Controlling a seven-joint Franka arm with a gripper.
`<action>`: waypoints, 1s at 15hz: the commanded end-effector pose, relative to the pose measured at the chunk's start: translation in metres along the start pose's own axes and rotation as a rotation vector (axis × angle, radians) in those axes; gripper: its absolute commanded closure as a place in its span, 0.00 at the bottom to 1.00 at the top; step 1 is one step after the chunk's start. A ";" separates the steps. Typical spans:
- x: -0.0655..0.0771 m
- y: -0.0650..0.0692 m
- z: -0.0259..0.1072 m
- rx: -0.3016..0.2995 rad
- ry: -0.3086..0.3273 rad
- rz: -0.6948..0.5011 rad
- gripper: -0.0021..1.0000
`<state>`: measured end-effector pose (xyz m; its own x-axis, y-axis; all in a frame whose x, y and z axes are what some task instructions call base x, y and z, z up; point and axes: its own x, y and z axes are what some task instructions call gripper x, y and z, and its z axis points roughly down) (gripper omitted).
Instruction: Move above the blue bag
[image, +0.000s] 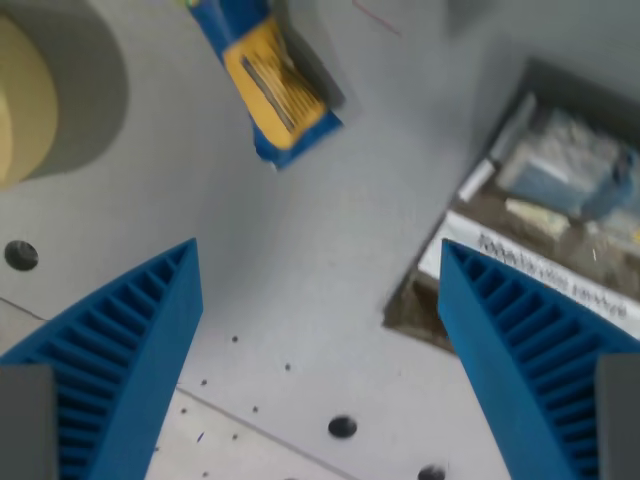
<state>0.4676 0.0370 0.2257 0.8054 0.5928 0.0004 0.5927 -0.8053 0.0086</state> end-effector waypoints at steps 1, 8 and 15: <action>0.018 -0.002 0.007 0.075 0.029 -0.255 0.00; 0.045 -0.015 0.027 0.079 0.049 -0.373 0.00; 0.065 -0.025 0.041 0.072 0.059 -0.426 0.00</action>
<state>0.4978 0.0935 0.1861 0.6139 0.7893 0.0100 0.7893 -0.6140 -0.0001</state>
